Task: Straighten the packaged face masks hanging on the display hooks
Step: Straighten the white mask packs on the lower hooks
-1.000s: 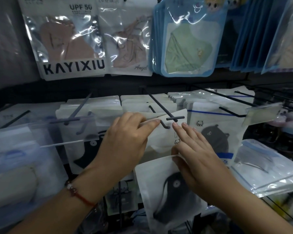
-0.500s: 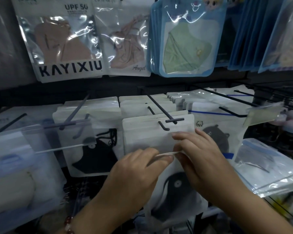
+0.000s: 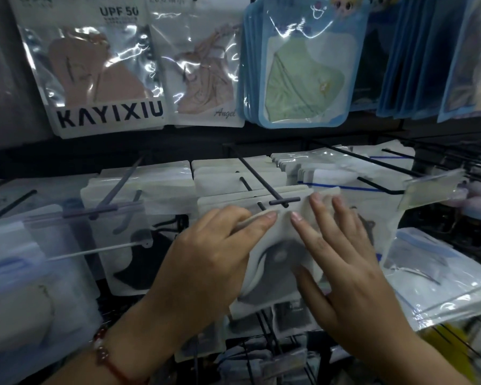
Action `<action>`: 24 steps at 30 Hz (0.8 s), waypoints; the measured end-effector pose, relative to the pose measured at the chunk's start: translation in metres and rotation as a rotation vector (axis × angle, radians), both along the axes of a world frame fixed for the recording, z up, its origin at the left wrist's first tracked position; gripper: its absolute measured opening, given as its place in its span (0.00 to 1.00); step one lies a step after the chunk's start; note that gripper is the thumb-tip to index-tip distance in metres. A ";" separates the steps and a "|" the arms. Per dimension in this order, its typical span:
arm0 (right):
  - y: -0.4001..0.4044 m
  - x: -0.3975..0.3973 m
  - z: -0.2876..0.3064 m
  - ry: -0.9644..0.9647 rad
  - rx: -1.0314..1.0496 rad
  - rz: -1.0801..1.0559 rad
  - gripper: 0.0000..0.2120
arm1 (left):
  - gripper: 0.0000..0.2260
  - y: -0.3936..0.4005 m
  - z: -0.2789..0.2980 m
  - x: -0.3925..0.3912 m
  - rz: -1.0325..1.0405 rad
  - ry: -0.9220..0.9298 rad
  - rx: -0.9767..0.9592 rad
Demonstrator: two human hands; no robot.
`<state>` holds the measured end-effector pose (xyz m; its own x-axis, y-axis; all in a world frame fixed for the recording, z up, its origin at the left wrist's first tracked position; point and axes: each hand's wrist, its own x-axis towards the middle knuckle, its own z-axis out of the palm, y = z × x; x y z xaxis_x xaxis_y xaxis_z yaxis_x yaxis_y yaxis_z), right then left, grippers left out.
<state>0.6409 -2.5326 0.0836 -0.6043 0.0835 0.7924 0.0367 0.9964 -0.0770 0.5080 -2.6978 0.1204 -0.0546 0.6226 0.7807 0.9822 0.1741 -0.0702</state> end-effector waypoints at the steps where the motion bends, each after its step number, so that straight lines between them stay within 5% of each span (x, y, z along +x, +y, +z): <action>1: 0.001 -0.002 -0.003 -0.017 0.004 -0.002 0.30 | 0.16 0.001 0.001 -0.001 0.000 -0.003 0.000; 15: -0.005 -0.010 -0.020 -0.063 -0.050 0.003 0.35 | 0.19 0.000 0.006 0.017 -0.022 -0.435 0.052; 24: -0.004 -0.019 -0.030 -0.179 -0.073 -0.023 0.33 | 0.19 0.012 -0.002 -0.005 0.147 -0.213 -0.016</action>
